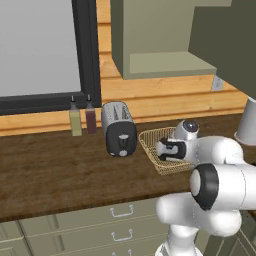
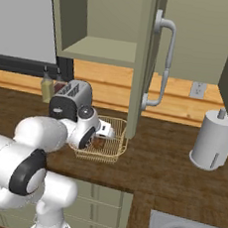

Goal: Open the cabinet, pick up the bread from the cabinet and place it in the basket. Then move the basket to the dining counter.

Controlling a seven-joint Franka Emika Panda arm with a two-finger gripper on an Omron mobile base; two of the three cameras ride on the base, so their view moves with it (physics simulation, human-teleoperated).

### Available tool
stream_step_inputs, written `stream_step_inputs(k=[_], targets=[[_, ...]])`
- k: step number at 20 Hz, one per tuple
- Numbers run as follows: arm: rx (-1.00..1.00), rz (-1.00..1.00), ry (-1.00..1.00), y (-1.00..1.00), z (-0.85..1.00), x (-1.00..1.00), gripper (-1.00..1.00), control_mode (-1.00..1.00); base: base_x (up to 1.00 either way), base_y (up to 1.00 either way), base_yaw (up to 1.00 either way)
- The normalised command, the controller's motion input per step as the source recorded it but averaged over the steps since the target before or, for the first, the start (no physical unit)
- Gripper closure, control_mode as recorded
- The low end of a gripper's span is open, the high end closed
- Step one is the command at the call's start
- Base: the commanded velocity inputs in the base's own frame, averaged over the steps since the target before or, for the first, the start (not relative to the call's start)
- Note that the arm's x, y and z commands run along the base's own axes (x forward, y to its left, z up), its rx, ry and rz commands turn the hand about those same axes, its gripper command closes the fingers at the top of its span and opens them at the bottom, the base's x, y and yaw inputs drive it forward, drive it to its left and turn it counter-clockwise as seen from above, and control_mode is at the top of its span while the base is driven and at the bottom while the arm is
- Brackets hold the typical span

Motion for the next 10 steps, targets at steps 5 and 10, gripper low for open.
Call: stream_step_inputs(k=[5, 10], targets=[[-0.01, 0.03, -0.01, 0.00, 0.64, -0.96, -1.00, -1.00, 0.00, 0.00, 0.00], [-0.07, 0.06, 0.01, -0.05, 0.54, -0.64, -1.00, -1.00, 0.00, 0.00, 0.00]])
